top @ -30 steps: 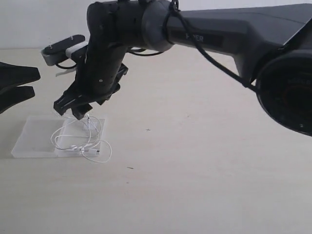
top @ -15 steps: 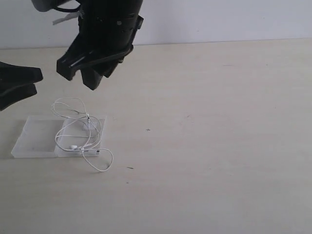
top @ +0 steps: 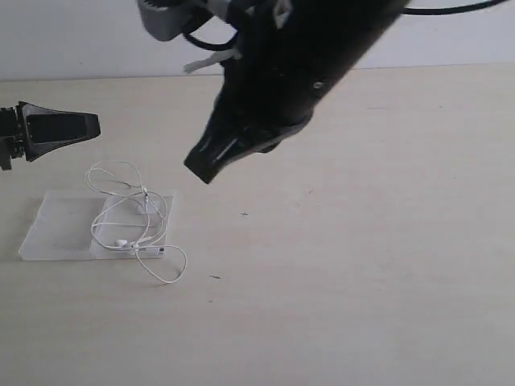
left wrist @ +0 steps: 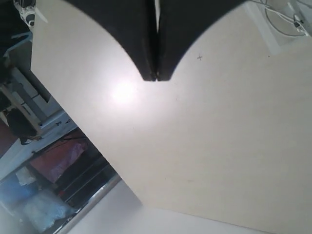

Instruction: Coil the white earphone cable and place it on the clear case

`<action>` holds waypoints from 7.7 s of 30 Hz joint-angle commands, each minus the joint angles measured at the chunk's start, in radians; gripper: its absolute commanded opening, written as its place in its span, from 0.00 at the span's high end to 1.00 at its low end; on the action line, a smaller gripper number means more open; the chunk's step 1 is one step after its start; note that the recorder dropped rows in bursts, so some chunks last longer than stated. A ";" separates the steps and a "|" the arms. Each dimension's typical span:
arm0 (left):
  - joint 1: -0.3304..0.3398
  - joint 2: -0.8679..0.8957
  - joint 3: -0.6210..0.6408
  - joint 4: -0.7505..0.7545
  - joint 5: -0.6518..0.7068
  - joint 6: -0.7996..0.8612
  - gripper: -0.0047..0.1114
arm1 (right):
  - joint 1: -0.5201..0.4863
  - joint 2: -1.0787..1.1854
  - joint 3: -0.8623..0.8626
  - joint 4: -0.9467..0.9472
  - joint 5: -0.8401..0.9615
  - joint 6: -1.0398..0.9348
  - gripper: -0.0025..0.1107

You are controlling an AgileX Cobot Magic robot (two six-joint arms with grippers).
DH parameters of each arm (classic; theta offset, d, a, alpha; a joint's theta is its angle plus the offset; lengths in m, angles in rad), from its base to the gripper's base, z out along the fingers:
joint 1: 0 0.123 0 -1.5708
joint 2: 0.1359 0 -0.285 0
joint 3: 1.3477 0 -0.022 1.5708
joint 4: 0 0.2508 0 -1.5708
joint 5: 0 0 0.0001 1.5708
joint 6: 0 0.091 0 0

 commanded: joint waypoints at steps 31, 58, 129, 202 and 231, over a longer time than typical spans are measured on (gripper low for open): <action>-0.151 -1.009 0.483 -0.083 0.009 0.112 0.96 | -0.007 -0.754 0.751 0.023 -0.517 0.113 0.98; -0.167 -1.389 0.481 -0.030 -0.345 -0.405 0.96 | -0.007 -0.754 0.751 0.020 -0.515 0.112 0.98; -0.165 -1.677 0.678 1.830 -0.849 -2.037 0.96 | -0.007 -0.754 0.751 0.023 -0.515 0.112 0.98; -0.177 -1.677 0.678 1.830 -0.849 -2.034 0.96 | -0.909 -1.559 1.304 -0.088 -0.586 0.121 0.98; -0.291 -1.677 0.678 1.830 -0.849 -2.034 0.96 | -0.909 -1.559 1.304 -0.085 -0.586 0.121 0.98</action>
